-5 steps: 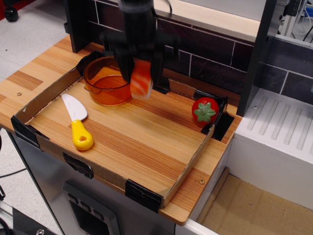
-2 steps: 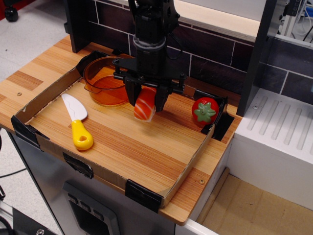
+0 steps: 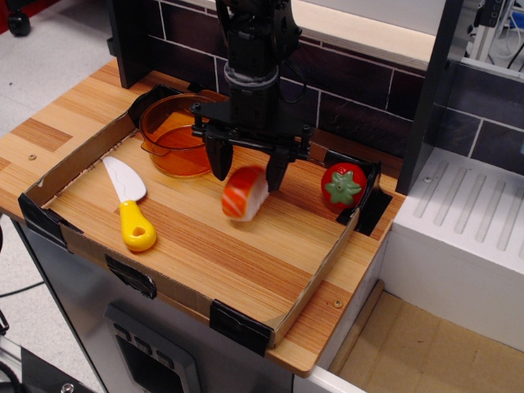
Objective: Take sushi out of pot
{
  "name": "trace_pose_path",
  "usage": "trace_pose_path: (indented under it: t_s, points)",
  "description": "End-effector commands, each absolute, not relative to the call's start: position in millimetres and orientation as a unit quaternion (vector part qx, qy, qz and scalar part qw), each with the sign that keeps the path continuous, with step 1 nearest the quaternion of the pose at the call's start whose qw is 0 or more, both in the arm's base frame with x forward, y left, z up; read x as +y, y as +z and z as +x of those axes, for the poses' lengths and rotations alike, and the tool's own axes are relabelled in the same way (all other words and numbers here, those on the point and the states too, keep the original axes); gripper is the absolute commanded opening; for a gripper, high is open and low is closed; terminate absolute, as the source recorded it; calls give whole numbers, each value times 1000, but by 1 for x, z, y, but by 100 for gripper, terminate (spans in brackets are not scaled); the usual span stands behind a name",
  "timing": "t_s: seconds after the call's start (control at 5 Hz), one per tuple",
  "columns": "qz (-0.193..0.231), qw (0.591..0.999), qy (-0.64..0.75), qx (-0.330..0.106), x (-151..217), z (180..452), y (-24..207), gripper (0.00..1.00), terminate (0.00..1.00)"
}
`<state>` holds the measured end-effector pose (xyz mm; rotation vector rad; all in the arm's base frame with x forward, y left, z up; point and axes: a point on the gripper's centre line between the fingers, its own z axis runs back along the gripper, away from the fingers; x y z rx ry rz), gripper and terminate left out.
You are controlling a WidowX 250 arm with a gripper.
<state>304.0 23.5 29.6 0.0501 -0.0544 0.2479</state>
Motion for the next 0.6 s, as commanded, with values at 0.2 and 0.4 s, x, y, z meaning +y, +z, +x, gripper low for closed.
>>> trace_pose_path:
  t_s: [0.2, 0.4]
  points:
    - [-23, 988, 141, -64, 32, 309, 87, 100, 0]
    - [-27, 985, 152, -73, 32, 307, 111, 100, 100]
